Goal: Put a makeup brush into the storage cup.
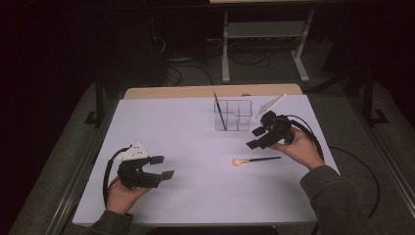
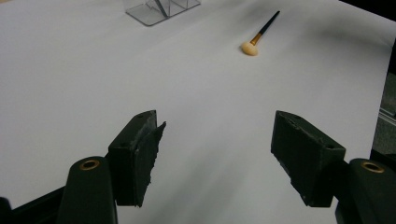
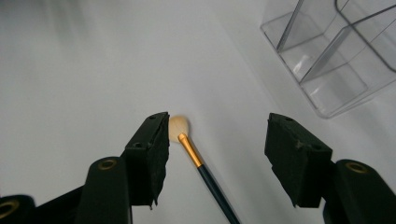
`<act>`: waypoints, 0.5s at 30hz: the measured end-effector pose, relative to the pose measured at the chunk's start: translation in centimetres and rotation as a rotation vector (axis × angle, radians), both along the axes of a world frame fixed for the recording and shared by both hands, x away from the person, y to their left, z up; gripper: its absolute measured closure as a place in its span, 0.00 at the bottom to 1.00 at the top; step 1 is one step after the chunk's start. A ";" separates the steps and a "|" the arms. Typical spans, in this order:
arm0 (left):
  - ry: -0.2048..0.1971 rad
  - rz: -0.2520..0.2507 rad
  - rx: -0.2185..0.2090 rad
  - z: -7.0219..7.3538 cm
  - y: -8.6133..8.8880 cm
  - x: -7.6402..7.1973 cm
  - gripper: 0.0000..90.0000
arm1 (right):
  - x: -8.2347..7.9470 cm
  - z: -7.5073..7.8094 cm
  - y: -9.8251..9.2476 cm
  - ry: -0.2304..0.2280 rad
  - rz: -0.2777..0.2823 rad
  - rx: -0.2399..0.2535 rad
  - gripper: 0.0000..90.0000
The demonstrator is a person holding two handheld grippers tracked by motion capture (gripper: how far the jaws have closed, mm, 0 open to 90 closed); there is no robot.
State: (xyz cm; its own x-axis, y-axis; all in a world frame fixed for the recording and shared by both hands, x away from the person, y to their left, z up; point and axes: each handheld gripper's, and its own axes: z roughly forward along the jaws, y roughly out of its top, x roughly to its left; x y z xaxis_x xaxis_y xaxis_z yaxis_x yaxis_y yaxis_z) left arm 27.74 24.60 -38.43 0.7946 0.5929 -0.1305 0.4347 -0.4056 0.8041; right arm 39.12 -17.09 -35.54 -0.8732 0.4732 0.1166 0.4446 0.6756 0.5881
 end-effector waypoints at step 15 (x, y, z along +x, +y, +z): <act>0.000 0.002 0.004 0.0 0.0 0.0 0.34 | -0.8 -1.7 -0.2 0.005 0.024 -0.046 0.46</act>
